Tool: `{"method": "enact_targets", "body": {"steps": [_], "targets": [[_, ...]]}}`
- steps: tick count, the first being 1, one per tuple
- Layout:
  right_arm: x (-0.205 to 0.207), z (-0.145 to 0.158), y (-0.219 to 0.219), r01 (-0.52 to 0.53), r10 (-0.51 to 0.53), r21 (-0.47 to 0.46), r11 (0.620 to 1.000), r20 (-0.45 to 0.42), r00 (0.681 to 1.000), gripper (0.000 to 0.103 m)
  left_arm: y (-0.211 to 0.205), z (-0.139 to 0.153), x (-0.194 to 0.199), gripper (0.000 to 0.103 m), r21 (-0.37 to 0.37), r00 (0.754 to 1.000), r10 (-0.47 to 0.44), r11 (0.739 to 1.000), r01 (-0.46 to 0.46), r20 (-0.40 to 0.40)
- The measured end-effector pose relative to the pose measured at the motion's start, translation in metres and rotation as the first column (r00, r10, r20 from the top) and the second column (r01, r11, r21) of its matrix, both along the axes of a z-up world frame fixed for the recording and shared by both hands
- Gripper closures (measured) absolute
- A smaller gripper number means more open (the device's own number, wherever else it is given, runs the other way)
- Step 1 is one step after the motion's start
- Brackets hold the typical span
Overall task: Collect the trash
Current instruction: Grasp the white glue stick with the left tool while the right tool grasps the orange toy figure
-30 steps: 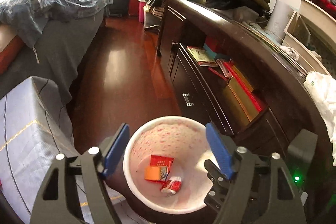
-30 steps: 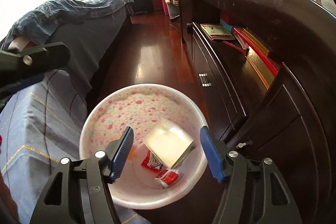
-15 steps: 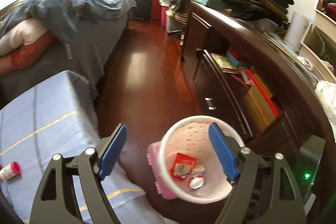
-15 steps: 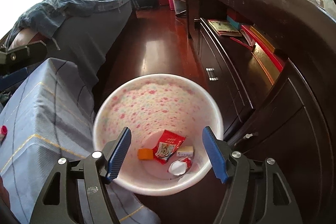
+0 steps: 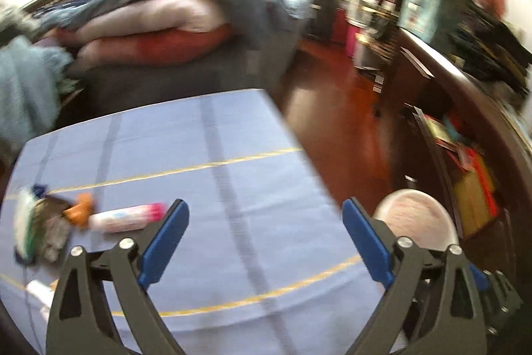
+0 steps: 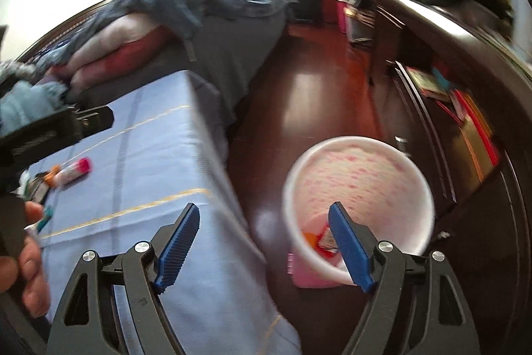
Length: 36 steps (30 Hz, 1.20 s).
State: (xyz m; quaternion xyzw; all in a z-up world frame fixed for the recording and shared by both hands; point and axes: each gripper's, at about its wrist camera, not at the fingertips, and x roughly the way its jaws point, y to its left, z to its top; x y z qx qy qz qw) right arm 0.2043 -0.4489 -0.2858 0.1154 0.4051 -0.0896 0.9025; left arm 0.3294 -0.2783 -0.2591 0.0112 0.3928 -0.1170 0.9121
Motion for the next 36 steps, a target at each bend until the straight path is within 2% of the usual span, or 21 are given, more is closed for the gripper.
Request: {"method": "enact_targets", "body": {"steps": [2, 6, 11, 18, 23, 25, 26, 31, 36], "targets": [[0.001, 0.004, 0.015, -0.036, 0.036, -0.006, 0.999, 0.005, 0.999, 0.023, 0.027, -0.005, 0.007, 0.004, 0.022, 0.997, 0.082, 0.996, -0.082, -0.004], [0.006, 0.008, 0.044, -0.100, 0.100, -0.015, 0.995, 0.006, 0.995, 0.023, 0.061, -0.018, 0.026, 0.004, 0.039, 0.983, 0.179, 0.983, -0.177, -0.051], [0.011, 0.010, 0.068, -0.153, 0.153, -0.022, 0.988, 0.002, 0.988, 0.023, 0.088, -0.037, 0.046, 0.004, 0.055, 0.966, 0.243, 0.970, -0.239, -0.088], [0.018, 0.016, 0.094, -0.218, 0.219, -0.047, 0.975, 0.007, 0.976, 0.023, 0.104, -0.061, 0.069, 0.004, 0.060, 0.953, 0.269, 0.963, -0.263, -0.136], [0.024, 0.017, 0.104, -0.240, 0.241, -0.048, 0.970, 0.005, 0.971, 0.023, 0.105, -0.068, 0.074, 0.005, 0.059, 0.956, 0.260, 0.966, -0.254, -0.139], [0.026, 0.018, 0.107, -0.245, 0.245, -0.048, 0.968, 0.004, 0.969, 0.023, 0.104, -0.068, 0.074, 0.009, 0.069, 0.958, 0.255, 0.966, -0.247, -0.130], [0.026, 0.018, 0.110, -0.247, 0.248, -0.048, 0.968, 0.003, 0.969, 0.023, 0.103, -0.067, 0.074, 0.015, 0.068, 0.959, 0.251, 0.967, -0.244, -0.128], [0.030, 0.020, 0.122, -0.264, 0.264, -0.056, 0.963, -0.006, 0.964, 0.023, 0.113, -0.061, 0.068, 0.016, -0.009, 0.961, 0.234, 0.971, -0.238, -0.147], [0.037, 0.019, 0.138, -0.291, 0.290, -0.049, 0.956, -0.013, 0.957, 0.023, 0.132, -0.026, 0.046, 0.016, -0.059, 0.968, 0.236, 0.969, -0.241, -0.083]]}}
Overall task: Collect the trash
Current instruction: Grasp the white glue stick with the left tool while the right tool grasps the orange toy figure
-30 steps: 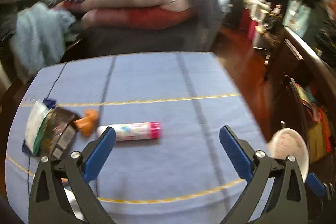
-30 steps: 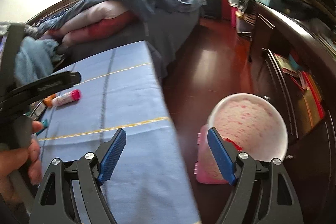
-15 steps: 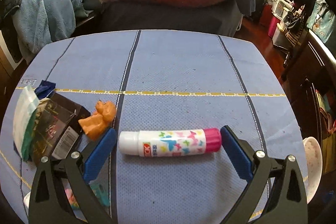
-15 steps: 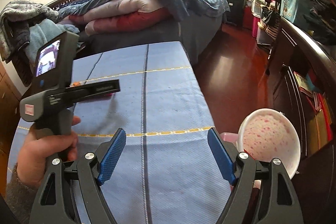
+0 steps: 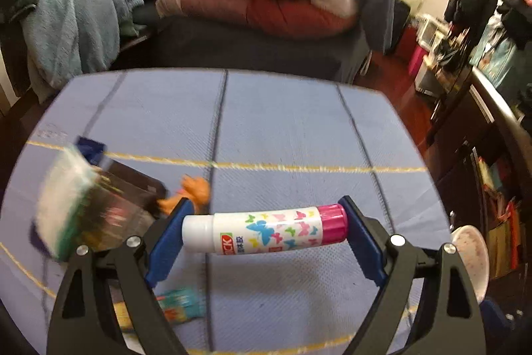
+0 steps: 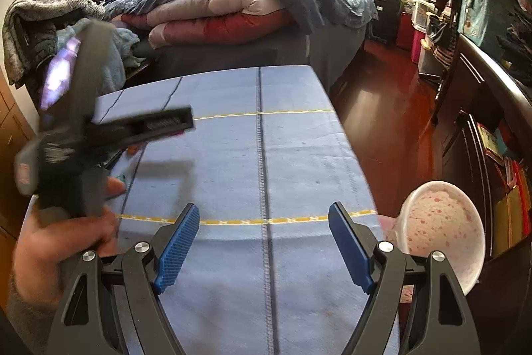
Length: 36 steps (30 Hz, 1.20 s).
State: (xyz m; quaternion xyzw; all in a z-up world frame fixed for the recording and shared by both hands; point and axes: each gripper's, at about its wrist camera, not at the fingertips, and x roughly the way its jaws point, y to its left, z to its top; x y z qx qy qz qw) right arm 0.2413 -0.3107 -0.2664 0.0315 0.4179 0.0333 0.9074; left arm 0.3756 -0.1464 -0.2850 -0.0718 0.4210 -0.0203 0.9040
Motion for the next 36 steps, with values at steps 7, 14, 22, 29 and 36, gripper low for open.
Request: {"method": "enact_targets", "body": {"steps": [7, 14, 22, 29, 36], "targets": [[0.031, 0.000, 0.045, -0.094, 0.094, 0.035, 0.995, -0.001, 0.996, 0.023, 0.057, 0.044, -0.025, 0.015, 0.023, 0.992, 0.076, 0.997, -0.078, 0.104], [0.084, -0.020, 0.108, -0.207, 0.206, -0.021, 0.978, -0.033, 0.978, 0.023, 0.135, 0.052, -0.039, 0.015, 0.008, 0.969, 0.216, 0.976, -0.219, 0.115], [0.126, -0.046, 0.147, -0.306, 0.306, 0.018, 0.952, -0.114, 0.945, 0.023, 0.175, 0.042, -0.039, 0.015, -0.010, 0.962, 0.258, 0.966, -0.258, 0.091], [0.141, -0.049, 0.170, -0.321, 0.316, -0.027, 0.947, -0.102, 0.943, 0.056, 0.175, 0.039, -0.041, 0.015, -0.005, 0.964, 0.251, 0.968, -0.251, 0.094], [0.129, -0.043, 0.157, -0.300, 0.295, -0.046, 0.953, -0.087, 0.951, 0.062, 0.170, 0.043, -0.041, 0.015, 0.007, 0.964, 0.245, 0.969, -0.247, 0.099]]}}
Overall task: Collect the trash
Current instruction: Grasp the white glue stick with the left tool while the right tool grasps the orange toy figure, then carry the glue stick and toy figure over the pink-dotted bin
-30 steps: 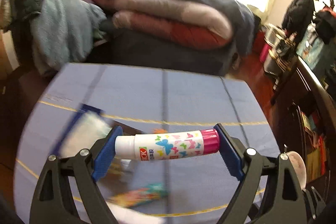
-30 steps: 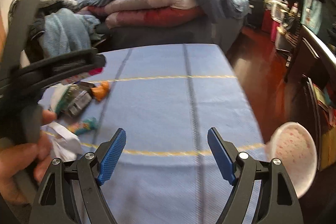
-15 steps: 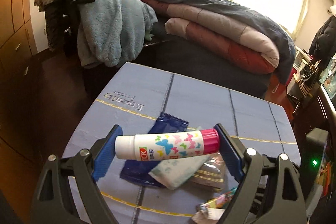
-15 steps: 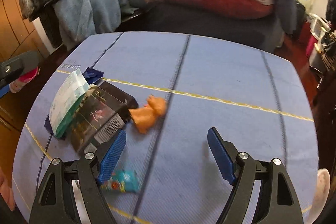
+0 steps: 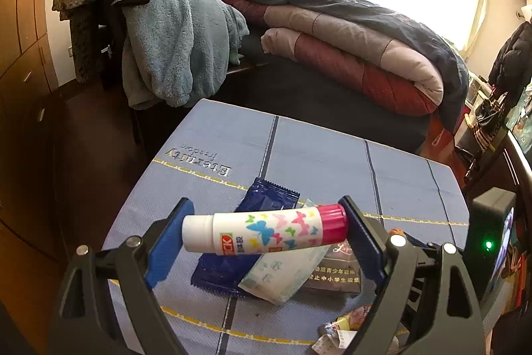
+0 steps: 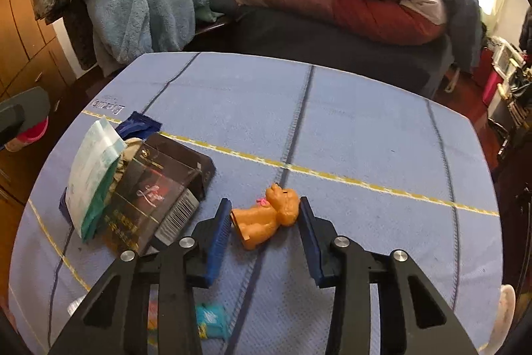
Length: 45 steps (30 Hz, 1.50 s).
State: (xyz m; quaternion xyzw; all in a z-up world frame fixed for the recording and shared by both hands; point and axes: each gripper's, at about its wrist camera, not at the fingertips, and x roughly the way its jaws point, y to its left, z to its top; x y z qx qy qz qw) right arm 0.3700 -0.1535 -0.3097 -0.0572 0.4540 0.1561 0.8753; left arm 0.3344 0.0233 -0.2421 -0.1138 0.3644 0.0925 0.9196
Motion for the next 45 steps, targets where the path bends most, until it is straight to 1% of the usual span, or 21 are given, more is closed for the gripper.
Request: {"method": "enact_targets", "body": {"steps": [4, 12, 17, 25, 37, 45], "targets": [[-0.011, 0.004, -0.015, 0.027, -0.027, 0.016, 1.000, -0.005, 1.000, 0.062, -0.010, 0.004, -0.003, 0.015, 0.009, 1.000, -0.017, 1.000, 0.017, 0.002], [-0.041, 0.016, -0.058, 0.112, -0.112, 0.006, 0.994, 0.019, 0.993, 0.062, -0.050, 0.014, -0.013, 0.015, 0.036, 0.995, -0.094, 0.995, 0.094, 0.012], [-0.065, 0.025, -0.090, 0.186, -0.186, 0.015, 0.982, 0.035, 0.982, 0.062, -0.080, 0.023, -0.022, 0.015, 0.061, 0.989, -0.147, 0.988, 0.145, 0.024], [-0.104, 0.036, -0.134, 0.269, -0.271, 0.041, 0.962, 0.058, 0.961, 0.062, -0.125, 0.033, -0.037, 0.015, 0.098, 0.974, -0.224, 0.971, 0.219, 0.041], [-0.144, 0.043, -0.199, 0.365, -0.371, 0.081, 0.927, 0.069, 0.926, 0.062, -0.203, 0.039, -0.054, 0.015, 0.150, 0.933, -0.355, 0.927, 0.345, 0.052], [-0.166, 0.044, -0.248, 0.454, -0.462, 0.101, 0.885, 0.078, 0.884, 0.062, -0.262, 0.039, -0.062, 0.015, 0.175, 0.888, -0.457, 0.879, 0.443, 0.049]]}}
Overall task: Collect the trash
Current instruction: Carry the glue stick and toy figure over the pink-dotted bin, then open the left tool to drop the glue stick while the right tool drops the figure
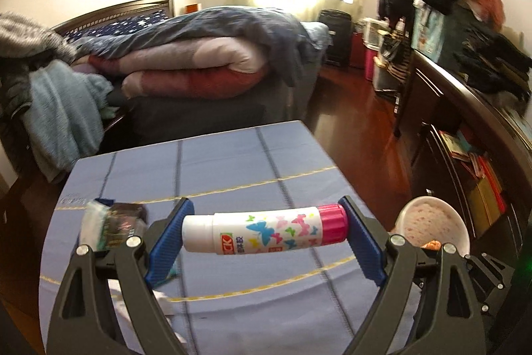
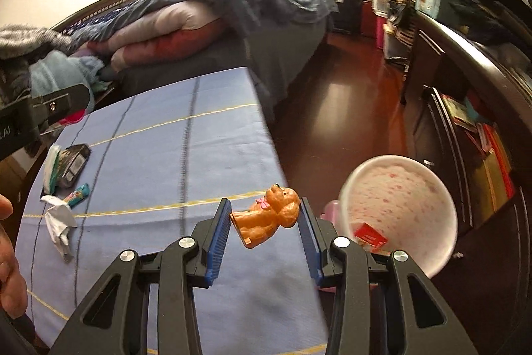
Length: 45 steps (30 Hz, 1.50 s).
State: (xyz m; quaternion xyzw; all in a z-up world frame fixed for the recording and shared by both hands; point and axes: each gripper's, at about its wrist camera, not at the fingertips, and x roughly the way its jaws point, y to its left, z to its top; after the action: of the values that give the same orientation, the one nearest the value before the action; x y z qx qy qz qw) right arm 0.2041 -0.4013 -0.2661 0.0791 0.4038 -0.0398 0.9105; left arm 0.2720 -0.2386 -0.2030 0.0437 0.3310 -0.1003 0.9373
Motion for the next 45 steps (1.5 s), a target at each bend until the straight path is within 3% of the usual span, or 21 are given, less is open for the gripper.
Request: {"method": "enact_targets", "body": {"steps": [13, 28, 36, 45], "targets": [[-0.033, -0.005, -0.090, 0.195, -0.195, 0.016, 0.981, 0.013, 0.981, 0.062, -0.095, -0.010, -0.010, 0.015, 0.037, 0.984, -0.178, 0.983, 0.178, 0.003], [-0.054, -0.022, -0.166, 0.368, -0.368, 0.009, 0.930, -0.004, 0.930, 0.062, -0.204, -0.031, -0.011, 0.015, 0.020, 0.925, -0.378, 0.925, 0.378, -0.028], [-0.050, -0.037, -0.188, 0.413, -0.413, 0.004, 0.911, -0.021, 0.911, 0.062, -0.246, -0.045, -0.005, 0.015, 0.008, 0.899, -0.434, 0.900, 0.435, -0.055], [-0.039, -0.055, -0.199, 0.432, -0.432, -0.004, 0.902, -0.044, 0.901, 0.062, -0.275, -0.064, 0.010, 0.015, 0.009, 0.886, -0.453, 0.890, 0.456, -0.097]]}}
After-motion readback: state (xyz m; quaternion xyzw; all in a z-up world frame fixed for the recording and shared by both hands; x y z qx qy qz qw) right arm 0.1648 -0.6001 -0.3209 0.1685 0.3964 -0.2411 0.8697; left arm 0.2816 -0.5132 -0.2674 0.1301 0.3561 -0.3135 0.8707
